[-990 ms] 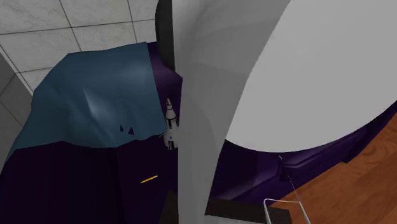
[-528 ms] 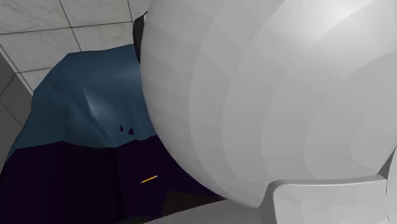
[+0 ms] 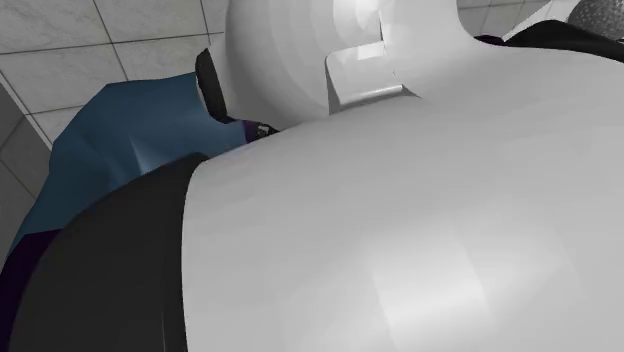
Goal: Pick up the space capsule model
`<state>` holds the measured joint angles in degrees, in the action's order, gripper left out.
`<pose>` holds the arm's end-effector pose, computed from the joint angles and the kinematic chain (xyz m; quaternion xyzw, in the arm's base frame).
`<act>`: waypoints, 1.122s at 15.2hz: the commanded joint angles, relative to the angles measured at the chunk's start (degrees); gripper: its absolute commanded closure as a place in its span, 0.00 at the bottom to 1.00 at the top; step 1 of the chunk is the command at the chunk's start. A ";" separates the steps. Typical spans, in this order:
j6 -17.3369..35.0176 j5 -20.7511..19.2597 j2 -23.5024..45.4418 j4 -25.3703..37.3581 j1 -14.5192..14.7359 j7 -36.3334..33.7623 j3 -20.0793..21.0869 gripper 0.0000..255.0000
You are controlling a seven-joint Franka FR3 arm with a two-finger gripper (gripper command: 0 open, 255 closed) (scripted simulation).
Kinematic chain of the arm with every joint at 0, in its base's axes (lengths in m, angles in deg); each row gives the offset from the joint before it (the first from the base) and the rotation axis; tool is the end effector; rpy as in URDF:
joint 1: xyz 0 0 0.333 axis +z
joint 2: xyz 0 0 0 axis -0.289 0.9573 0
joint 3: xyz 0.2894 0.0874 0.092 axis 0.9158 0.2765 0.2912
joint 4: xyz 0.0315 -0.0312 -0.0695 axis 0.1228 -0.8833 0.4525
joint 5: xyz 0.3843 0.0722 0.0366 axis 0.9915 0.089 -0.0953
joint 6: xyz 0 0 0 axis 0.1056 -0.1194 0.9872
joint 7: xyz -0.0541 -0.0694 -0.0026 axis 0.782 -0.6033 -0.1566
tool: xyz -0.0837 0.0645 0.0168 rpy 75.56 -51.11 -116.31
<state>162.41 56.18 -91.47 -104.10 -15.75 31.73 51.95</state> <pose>0.4262 0.2100 0.4936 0.9960 0.0165 0.0831 0.0288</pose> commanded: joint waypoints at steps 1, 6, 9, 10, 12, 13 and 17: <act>2.88 -2.81 4.08 2.11 -0.49 -3.58 2.43 0.00; 7.18 -13.21 14.97 8.96 -1.16 -13.66 7.27 0.00; 7.92 -21.09 22.17 14.31 -0.18 -20.22 8.80 0.00; 7.86 -23.77 24.62 16.29 0.53 -22.30 8.94 0.00; 7.61 -26.99 27.66 18.91 1.77 -24.72 8.76 0.00; 8.21 -27.39 27.97 18.51 1.88 -25.12 8.61 0.00; 10.51 -29.18 29.35 17.06 2.17 -26.83 8.17 0.00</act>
<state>172.42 27.58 -62.61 -86.86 -13.75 5.47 60.22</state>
